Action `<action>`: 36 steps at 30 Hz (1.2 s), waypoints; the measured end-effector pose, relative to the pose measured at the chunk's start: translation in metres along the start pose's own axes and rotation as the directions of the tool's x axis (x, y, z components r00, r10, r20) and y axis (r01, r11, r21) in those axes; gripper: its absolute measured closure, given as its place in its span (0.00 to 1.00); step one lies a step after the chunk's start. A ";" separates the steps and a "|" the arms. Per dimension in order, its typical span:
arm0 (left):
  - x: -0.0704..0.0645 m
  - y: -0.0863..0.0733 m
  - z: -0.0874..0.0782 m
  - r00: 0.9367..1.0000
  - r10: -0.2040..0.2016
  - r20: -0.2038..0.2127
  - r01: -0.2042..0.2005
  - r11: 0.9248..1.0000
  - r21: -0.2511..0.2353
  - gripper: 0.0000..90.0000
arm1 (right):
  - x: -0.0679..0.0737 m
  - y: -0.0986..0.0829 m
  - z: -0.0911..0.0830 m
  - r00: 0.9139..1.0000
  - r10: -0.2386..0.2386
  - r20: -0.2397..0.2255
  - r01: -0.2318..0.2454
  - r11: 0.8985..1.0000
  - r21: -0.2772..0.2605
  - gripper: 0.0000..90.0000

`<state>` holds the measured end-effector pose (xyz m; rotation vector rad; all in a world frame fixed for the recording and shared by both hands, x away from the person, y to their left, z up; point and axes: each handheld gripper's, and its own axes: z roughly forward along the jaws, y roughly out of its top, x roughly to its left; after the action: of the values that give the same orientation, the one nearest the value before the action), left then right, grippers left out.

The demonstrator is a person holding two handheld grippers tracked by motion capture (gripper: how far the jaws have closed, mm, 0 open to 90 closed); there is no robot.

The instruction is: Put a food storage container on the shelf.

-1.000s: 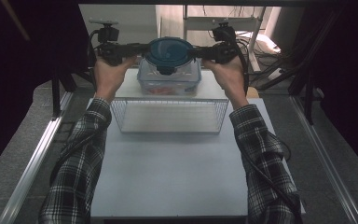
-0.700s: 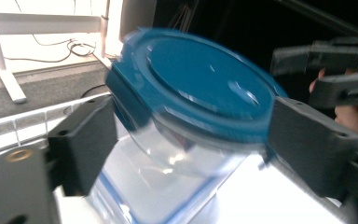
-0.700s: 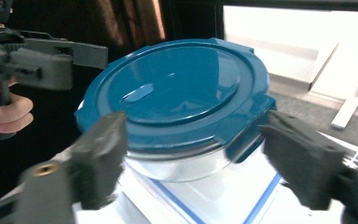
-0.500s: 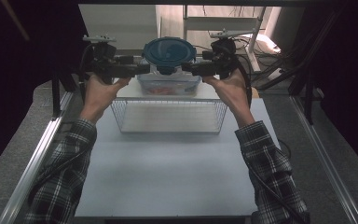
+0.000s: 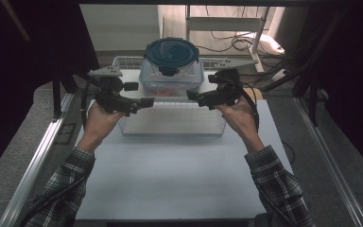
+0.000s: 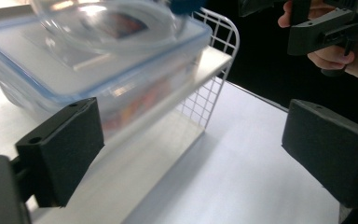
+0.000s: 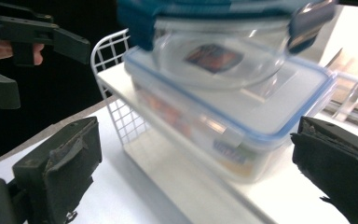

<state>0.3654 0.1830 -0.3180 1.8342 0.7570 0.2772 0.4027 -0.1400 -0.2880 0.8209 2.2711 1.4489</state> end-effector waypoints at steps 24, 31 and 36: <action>-0.026 -0.080 0.019 0.999 -0.023 0.024 0.022 0.999 0.029 0.02 | 0.027 -0.065 0.006 0.998 -0.026 -0.052 0.028 0.999 0.030 0.01; -0.035 -0.098 0.023 1.000 -0.004 0.006 0.003 0.999 0.045 0.02 | 0.033 -0.080 0.007 0.998 -0.034 -0.060 0.037 0.999 0.035 0.01; -0.038 -0.113 0.028 1.000 -0.016 0.013 0.015 0.998 0.053 0.03 | 0.035 -0.095 0.008 0.998 -0.038 -0.056 0.041 0.998 0.056 0.01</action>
<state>0.3098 0.1627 -0.4249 1.8776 0.7751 0.2364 0.3518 -0.1421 -0.3759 0.7578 2.3657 1.4115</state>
